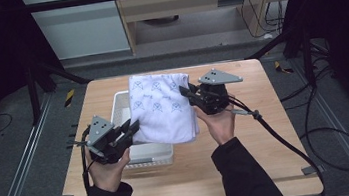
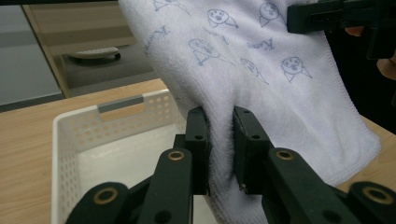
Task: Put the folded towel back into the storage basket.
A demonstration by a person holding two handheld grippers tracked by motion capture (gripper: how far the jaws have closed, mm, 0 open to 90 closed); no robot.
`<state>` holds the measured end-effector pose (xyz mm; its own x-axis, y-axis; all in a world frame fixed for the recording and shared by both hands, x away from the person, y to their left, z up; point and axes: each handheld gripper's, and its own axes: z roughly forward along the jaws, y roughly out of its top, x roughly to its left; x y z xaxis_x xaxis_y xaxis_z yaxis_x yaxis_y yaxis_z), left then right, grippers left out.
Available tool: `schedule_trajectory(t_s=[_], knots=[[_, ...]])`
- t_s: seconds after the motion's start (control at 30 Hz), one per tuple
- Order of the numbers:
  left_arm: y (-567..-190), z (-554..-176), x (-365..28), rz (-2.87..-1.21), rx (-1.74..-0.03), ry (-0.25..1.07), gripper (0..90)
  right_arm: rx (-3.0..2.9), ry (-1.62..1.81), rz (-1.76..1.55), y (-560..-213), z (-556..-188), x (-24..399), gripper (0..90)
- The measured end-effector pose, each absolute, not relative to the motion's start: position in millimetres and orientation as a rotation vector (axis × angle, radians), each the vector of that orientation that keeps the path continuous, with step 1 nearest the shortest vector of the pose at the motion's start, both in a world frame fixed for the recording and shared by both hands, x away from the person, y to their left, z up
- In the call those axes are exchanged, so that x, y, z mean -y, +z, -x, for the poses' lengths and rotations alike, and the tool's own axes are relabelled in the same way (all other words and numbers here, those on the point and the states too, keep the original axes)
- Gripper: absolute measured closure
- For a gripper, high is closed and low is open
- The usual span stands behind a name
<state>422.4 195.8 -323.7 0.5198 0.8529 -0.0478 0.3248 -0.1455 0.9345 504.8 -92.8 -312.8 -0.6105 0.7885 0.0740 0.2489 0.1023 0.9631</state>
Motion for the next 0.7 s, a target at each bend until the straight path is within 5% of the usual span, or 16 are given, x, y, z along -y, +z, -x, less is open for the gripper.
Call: schedule_trajectory(t_s=[0.7], knots=[[-337, -435, -239, -1.700, -1.087, 0.652, 76.3, -1.955, 1.527, -0.997, -327, -528, 40, 77.6]])
